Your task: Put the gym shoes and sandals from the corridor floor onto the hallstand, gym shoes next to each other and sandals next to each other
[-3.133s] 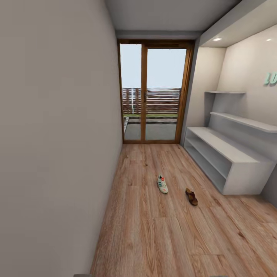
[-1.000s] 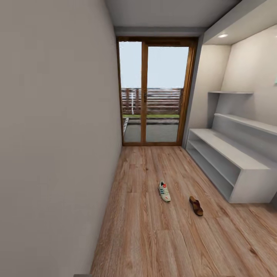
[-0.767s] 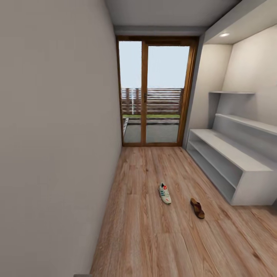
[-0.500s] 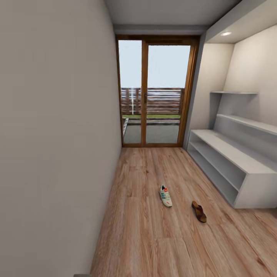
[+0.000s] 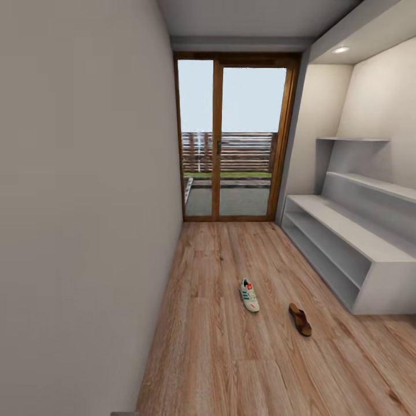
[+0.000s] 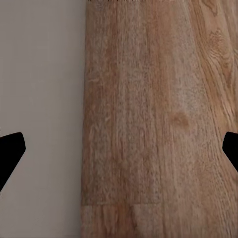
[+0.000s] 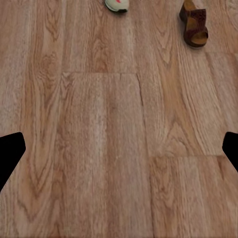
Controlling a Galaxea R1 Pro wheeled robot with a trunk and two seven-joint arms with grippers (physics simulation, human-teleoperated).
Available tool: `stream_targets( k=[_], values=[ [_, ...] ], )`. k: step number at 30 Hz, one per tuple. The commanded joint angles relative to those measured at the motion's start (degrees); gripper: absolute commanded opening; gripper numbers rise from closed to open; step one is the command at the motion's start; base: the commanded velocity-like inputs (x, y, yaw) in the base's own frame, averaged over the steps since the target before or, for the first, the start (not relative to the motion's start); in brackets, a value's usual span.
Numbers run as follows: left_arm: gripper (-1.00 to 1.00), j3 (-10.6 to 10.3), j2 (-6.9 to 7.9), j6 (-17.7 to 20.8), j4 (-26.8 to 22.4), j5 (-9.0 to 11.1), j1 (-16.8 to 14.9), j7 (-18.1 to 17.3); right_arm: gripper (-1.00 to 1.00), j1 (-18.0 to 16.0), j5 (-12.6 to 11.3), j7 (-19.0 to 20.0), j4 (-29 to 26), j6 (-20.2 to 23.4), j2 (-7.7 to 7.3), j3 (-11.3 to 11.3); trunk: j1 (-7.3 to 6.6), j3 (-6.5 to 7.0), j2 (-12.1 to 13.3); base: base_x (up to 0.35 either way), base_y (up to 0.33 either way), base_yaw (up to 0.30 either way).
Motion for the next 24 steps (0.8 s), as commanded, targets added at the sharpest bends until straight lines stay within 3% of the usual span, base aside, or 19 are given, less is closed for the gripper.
stream_targets(
  k=[1,8,24],
  values=[
    [1.0,-0.07,0.02,-0.19,0.04,0.03,-0.04,-0.07,1.0,-0.03,-0.01,-0.02,0.03,-0.18,0.01,-0.05,0.01,-0.06,-0.03,0.141,0.067,0.0],
    [1.0,-0.07,0.02,-0.19,0.04,0.03,-0.04,-0.07,1.0,-0.03,-0.01,-0.02,0.06,-0.18,0.01,-0.05,0.01,-0.06,-0.03,0.138,0.066,0.0],
    [1.0,-0.07,0.02,-0.19,0.04,0.03,-0.04,-0.08,1.0,-0.03,0.0,-0.02,0.12,-0.18,0.01,-0.05,0.01,-0.06,-0.03,0.034,0.009,0.0]
  ],
)
